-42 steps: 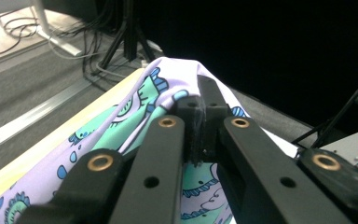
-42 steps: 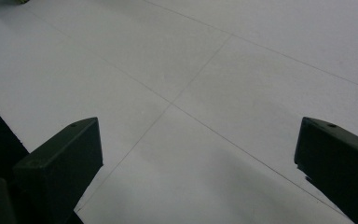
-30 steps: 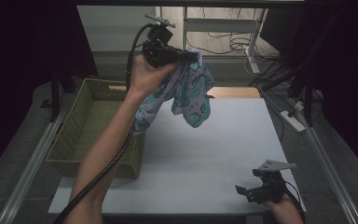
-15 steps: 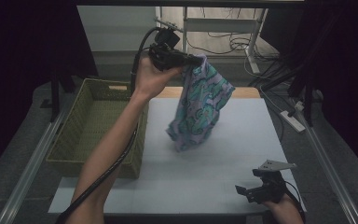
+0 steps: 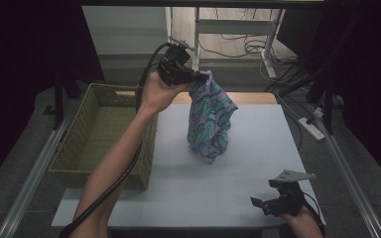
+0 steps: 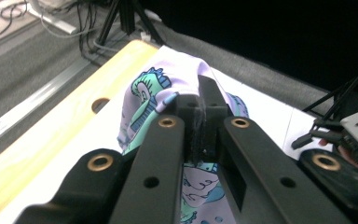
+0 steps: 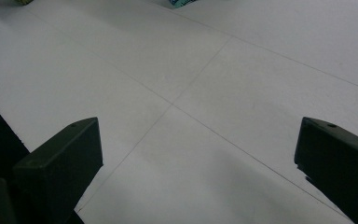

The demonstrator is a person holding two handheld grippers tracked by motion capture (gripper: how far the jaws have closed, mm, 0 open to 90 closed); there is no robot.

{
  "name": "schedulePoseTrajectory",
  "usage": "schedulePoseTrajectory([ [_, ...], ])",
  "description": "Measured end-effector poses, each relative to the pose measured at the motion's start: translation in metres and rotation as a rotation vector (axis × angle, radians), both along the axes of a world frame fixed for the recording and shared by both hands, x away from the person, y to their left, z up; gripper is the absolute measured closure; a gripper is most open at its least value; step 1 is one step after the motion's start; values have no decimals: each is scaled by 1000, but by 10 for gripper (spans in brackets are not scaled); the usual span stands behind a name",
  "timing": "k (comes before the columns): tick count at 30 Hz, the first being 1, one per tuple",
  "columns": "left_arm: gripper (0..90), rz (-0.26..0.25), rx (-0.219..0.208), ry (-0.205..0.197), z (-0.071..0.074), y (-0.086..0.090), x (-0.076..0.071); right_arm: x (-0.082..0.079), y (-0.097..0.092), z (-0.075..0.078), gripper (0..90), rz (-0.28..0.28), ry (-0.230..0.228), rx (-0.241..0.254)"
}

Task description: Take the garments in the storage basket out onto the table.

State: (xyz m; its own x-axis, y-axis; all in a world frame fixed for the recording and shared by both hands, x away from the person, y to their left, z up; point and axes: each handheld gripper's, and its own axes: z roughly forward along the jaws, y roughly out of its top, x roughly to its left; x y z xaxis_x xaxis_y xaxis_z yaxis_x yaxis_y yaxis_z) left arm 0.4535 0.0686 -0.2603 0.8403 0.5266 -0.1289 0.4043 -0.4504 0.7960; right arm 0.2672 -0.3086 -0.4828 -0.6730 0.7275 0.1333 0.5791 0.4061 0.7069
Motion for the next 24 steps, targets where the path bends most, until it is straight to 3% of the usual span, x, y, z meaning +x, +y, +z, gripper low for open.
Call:
schedulePoseTrajectory([
  [13, 885, 22, 50, 62, -52, 6, 8, 0, 1, 0, 8, 4, 4, -8],
  [24, 880, 30, 39, 163, -101, 2, 16, 0, 1, 0, 8, 4, 7, -9],
])
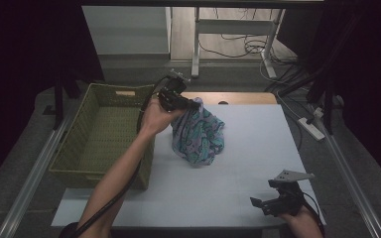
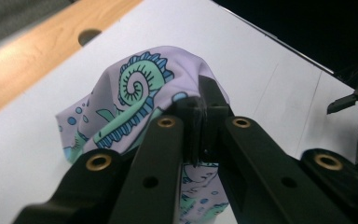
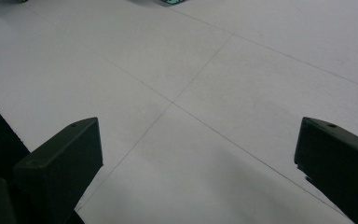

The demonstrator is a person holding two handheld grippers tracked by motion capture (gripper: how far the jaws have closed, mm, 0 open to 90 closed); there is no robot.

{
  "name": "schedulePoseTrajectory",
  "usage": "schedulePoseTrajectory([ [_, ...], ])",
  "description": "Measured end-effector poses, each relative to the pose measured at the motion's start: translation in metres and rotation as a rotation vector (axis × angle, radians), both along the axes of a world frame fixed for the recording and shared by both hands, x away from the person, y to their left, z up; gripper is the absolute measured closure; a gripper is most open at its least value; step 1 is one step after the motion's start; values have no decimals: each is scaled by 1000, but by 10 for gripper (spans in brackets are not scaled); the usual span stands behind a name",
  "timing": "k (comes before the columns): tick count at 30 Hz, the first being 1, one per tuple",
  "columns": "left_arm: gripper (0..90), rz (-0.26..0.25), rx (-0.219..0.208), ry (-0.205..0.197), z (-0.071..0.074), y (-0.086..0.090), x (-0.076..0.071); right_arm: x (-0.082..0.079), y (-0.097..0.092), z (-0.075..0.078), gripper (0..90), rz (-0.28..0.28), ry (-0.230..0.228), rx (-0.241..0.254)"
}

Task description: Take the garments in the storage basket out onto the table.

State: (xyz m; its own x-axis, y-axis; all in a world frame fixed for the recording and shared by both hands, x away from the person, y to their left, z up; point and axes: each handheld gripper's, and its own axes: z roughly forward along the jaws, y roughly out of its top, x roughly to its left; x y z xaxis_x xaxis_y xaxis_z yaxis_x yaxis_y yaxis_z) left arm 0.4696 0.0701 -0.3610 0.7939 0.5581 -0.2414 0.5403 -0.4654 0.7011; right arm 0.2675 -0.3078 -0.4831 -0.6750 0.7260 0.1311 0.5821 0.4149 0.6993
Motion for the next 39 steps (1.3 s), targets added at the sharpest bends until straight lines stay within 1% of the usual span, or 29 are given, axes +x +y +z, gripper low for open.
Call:
schedulePoseTrajectory([
  [3, 878, 3, -3, 26, -12, -2, 1, 0, 0, 0, 8, 1, -1, -1],
  [5, 877, 3, 5, 29, -18, -4, 1, 0, 1, 0, 8, 3, 2, -4],
  [7, 876, 5, 24, 28, -23, -6, 1, 0, 1, 0, 8, 4, 3, -6],
  [10, 875, 9, 18, 46, -33, -8, 1, 0, 1, 0, 8, 5, 3, -7],
  [11, 875, 11, 23, 49, -37, -9, 2, 0, 1, 0, 8, 6, 4, -9],
  [13, 875, 16, 44, 57, -44, -11, 1, 0, 1, 0, 8, 6, 5, -10],
  [15, 874, 19, 77, 58, -52, -15, 1, 0, 1, 0, 8, 6, 6, -11],
  [18, 870, 26, 112, 76, -63, -20, 0, 0, 2, -1, 8, 7, 7, -12],
  [20, 871, 32, 152, 79, -67, -25, -1, 0, 2, -1, 8, 9, 5, -15],
  [21, 871, 32, 158, 79, -68, -26, -3, 0, 2, -1, 8, 10, 7, -19],
  [22, 871, 32, 158, 79, -68, -26, -3, 0, 2, -1, 8, 10, 7, -19],
  [23, 871, 33, 149, 90, -69, -27, -3, 0, 2, -1, 8, 10, 6, -21],
  [24, 870, 35, 141, 94, -70, -27, -4, 0, 3, -1, 8, 12, 7, -22],
  [26, 870, 42, 141, 97, -73, -29, -5, 0, 3, -1, 8, 13, 8, -23],
  [28, 870, 48, 131, 103, -79, -33, -6, 0, 3, -1, 8, 16, 6, -28],
  [30, 868, 47, 135, 106, -85, -36, -7, -1, 4, -1, 8, 16, 5, -33],
  [34, 862, 47, 146, 112, -107, -44, -9, 0, 4, -1, 8, 18, 5, -33],
  [39, 848, 38, 147, 116, -133, -45, -10, 0, 3, -1, 8, 19, 5, -32],
])
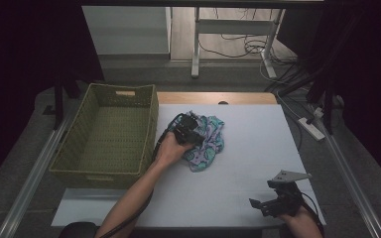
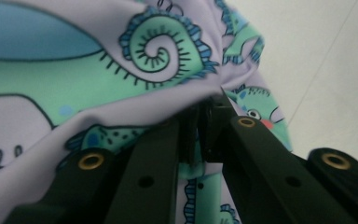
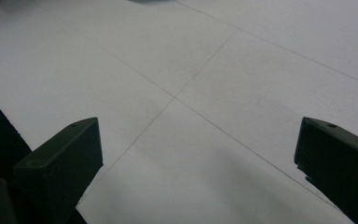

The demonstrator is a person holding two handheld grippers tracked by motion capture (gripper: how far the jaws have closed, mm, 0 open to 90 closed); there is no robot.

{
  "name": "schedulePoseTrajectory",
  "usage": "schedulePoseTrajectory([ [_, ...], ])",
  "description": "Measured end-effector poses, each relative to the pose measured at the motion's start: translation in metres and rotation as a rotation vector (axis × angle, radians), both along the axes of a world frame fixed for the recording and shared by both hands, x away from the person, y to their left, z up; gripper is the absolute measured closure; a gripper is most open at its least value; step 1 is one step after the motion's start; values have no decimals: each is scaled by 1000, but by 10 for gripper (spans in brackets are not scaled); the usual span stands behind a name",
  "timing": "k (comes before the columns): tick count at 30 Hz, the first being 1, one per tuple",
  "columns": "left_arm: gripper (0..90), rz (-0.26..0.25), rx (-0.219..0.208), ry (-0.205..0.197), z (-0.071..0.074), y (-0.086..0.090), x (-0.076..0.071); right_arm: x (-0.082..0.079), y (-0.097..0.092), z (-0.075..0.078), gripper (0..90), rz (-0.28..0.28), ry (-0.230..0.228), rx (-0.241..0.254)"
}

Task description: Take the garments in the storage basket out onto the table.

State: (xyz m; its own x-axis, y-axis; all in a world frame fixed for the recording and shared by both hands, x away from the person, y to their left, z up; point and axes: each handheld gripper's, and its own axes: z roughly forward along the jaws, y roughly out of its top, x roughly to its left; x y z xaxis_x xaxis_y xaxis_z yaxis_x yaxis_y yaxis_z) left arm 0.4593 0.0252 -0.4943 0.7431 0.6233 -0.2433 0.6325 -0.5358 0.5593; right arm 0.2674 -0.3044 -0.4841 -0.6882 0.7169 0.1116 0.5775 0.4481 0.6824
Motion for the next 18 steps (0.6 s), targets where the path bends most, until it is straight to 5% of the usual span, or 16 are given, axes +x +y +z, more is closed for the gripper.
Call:
schedulePoseTrajectory([
  [6, 806, -39, -3, -102, -21, 2, -10, 0, 1, 0, 8, 8, 3, -12],
  [9, 791, -37, -22, -107, -23, 3, -11, 0, 2, -1, 8, 10, 4, -16],
  [12, 676, -50, -66, -79, -22, 5, -10, 0, 3, -1, 8, 13, 3, -24],
  [18, 464, -77, -36, -99, -11, -1, -15, 0, 4, -1, 8, 16, 5, -32],
])
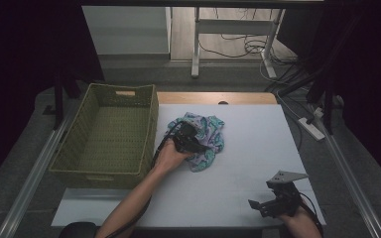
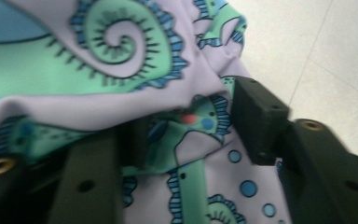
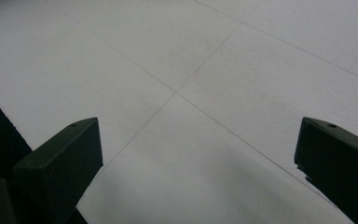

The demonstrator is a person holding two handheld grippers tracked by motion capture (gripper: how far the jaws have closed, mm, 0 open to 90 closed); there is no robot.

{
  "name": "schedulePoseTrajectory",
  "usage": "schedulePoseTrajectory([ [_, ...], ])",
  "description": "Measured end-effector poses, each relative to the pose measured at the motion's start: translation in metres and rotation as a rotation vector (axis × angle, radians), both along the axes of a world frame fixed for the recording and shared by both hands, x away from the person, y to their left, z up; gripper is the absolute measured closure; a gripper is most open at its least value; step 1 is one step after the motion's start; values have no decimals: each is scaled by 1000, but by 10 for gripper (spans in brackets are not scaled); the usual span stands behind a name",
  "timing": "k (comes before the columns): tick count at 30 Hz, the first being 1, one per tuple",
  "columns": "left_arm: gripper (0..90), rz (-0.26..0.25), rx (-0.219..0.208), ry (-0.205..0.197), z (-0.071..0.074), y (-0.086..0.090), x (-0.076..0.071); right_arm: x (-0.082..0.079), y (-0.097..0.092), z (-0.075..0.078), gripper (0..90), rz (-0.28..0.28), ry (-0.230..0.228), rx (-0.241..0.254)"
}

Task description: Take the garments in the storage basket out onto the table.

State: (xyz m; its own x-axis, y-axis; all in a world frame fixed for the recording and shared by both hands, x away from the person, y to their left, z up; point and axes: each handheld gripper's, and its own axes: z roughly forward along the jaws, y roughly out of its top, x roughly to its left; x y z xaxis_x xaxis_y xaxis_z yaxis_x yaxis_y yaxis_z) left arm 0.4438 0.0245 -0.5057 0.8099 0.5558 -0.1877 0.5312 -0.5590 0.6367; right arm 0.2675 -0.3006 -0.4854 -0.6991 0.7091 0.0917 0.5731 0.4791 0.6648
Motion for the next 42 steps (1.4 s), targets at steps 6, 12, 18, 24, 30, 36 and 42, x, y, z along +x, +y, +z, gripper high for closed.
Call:
schedulePoseTrajectory([
  [6, 293, -18, 17, -34, 6, -5, -7, 0, 0, 0, 8, 1, -1, -1],
  [12, 184, -11, -47, -35, 13, -1, -14, 0, 0, 0, 8, 3, 0, -3],
  [18, 105, -6, -89, -31, 21, 7, -23, 0, 0, 0, 8, 2, 1, -6],
  [24, 51, -16, -116, -34, 25, 12, -34, 0, 1, 0, 8, 3, 0, -11],
  [30, 10, -43, -186, -40, 26, 19, -44, 0, 0, 0, 8, -4, -4, -6],
  [36, 0, -54, -191, -48, 21, 23, -52, -1, -1, 1, 8, -7, -9, 5],
  [42, 0, -92, -206, -22, 17, 26, -59, -2, -2, 1, 8, -5, -18, 16],
])
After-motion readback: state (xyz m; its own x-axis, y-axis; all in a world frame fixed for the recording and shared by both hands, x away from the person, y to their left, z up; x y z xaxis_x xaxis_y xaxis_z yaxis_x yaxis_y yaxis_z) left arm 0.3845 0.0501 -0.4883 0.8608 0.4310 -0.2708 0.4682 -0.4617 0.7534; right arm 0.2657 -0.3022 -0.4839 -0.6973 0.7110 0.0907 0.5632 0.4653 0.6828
